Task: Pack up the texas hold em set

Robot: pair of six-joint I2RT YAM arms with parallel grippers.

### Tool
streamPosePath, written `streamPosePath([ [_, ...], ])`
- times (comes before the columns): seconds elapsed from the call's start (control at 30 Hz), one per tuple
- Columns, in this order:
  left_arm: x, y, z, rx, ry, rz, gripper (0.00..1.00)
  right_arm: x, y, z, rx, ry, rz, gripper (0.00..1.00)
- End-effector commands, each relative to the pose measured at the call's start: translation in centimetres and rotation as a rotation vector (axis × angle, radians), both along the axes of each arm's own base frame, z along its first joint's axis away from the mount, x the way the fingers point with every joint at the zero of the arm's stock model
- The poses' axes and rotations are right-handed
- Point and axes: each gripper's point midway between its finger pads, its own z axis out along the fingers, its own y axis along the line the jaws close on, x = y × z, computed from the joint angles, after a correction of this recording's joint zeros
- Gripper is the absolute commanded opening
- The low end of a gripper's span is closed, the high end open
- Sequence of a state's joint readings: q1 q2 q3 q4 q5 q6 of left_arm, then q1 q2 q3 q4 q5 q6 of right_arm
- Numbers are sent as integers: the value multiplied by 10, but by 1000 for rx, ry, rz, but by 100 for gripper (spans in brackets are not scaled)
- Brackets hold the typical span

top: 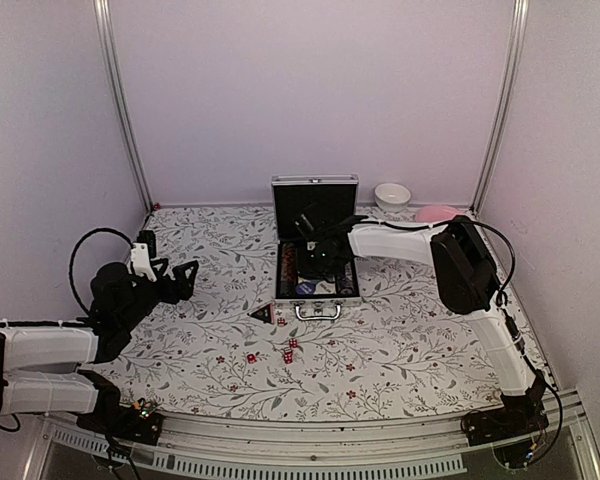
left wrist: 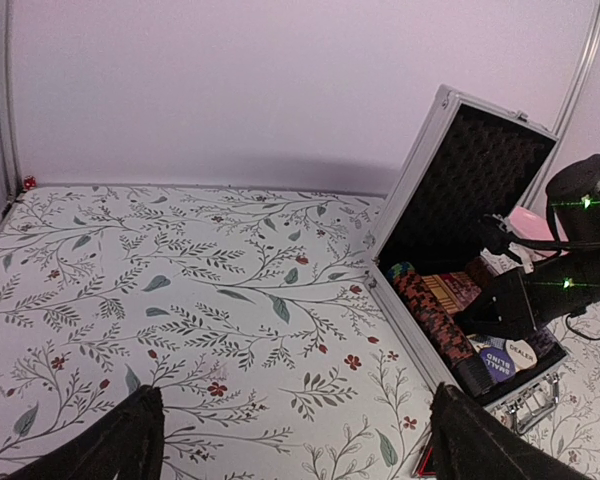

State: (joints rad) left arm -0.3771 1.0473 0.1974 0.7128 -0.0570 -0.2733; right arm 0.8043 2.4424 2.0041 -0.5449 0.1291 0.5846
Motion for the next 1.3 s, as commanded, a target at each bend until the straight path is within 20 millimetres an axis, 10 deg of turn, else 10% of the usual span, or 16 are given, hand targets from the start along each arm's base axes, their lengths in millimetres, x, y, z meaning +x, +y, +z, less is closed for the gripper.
streamPosePath([
  [0.0, 2, -5, 11, -6, -21, -12, 92, 1, 9, -17, 20, 18, 33, 9],
  [0.7, 2, -4, 9, -6, -14, -7, 92, 12, -41, 2, -131, -50, -90, 14],
  [1.03, 4, -2, 7, 4, -13, 7, 92, 18, -29, 40, -81, -114, -22, 18],
  [1.27, 4, -1, 10, 7, -21, 14, 92, -4, -18, 112, 5, -180, 67, 18],
])
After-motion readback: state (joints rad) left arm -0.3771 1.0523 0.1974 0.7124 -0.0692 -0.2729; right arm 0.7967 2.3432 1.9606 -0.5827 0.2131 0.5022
